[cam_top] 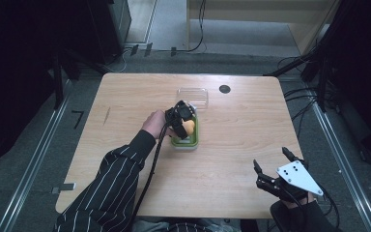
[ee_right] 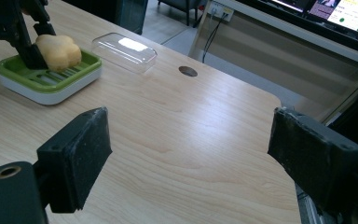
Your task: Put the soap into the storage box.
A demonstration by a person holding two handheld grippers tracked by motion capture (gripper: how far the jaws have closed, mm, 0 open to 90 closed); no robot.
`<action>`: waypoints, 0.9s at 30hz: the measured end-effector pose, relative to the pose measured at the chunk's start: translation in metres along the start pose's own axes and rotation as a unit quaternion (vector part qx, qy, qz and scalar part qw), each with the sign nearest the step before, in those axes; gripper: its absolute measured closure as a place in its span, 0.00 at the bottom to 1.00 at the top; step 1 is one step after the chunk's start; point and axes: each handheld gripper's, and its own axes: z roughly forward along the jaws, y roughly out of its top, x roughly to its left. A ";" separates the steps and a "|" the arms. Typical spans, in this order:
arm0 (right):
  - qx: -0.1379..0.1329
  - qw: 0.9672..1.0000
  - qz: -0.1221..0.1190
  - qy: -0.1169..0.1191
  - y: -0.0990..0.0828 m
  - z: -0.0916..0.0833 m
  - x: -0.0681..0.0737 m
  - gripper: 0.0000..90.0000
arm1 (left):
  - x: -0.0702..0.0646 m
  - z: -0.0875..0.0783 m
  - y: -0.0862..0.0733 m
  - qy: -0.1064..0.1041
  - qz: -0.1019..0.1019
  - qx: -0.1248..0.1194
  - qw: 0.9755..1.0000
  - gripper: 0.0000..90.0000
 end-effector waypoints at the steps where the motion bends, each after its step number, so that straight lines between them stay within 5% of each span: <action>1: 0.000 1.000 0.000 0.000 0.000 0.000 0.000 0.15 | 0.000 0.001 0.000 0.001 0.000 0.000 1.000 0.44; 27: 0.001 1.000 0.001 -0.001 0.000 0.000 0.000 0.15 | -0.003 0.014 0.003 0.011 0.008 0.019 1.000 0.44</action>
